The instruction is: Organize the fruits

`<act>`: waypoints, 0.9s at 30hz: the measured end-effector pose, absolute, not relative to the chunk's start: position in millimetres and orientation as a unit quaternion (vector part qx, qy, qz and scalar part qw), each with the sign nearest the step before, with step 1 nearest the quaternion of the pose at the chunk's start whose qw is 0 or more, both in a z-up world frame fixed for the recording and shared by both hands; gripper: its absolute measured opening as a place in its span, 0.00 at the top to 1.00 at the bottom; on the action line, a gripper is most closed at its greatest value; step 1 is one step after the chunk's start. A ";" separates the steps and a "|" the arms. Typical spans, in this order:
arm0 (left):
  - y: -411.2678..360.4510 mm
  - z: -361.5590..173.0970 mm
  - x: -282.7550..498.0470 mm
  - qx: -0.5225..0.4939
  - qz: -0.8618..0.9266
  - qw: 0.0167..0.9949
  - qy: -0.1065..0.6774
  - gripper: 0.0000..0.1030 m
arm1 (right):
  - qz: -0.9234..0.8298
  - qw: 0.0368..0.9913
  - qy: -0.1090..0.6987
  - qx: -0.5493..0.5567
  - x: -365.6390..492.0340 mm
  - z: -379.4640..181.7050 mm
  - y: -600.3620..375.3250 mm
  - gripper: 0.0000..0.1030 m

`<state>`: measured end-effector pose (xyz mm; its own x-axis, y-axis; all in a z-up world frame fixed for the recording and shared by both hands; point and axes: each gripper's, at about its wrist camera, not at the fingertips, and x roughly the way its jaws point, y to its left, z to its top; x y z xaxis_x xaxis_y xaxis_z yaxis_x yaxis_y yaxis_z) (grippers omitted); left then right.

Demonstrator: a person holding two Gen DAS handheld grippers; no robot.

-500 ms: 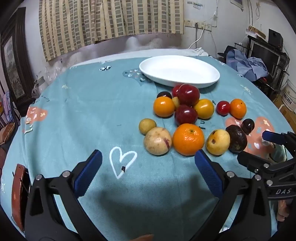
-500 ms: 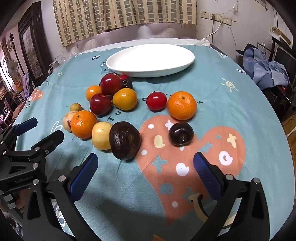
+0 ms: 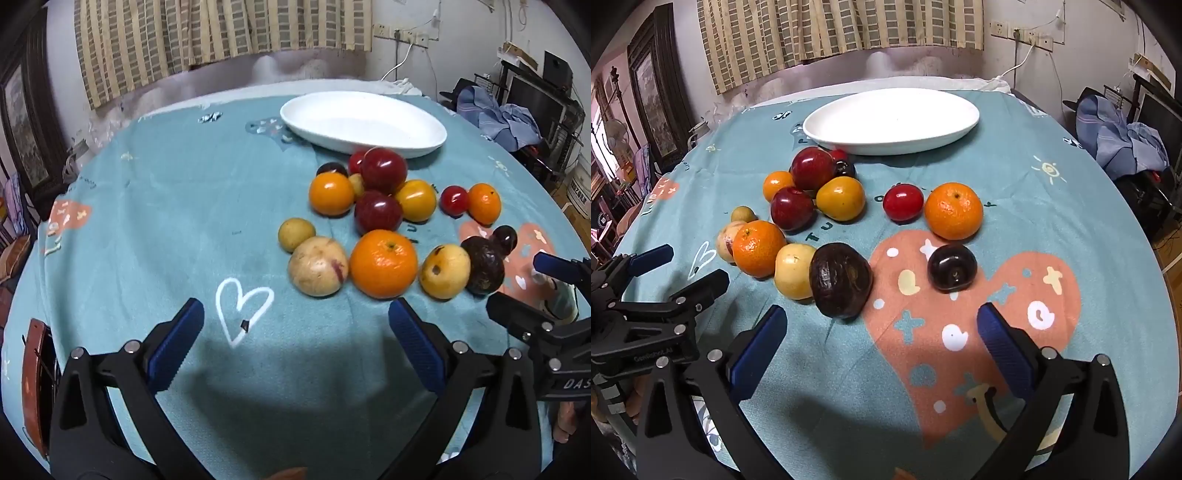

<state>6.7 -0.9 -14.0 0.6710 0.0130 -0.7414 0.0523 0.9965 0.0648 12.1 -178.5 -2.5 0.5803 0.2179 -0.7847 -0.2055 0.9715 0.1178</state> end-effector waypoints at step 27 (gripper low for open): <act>-7.3 0.9 -4.3 0.057 -0.017 0.929 0.366 0.02 | 0.123 0.892 0.435 0.014 12.0 1.4 -180.3 0.01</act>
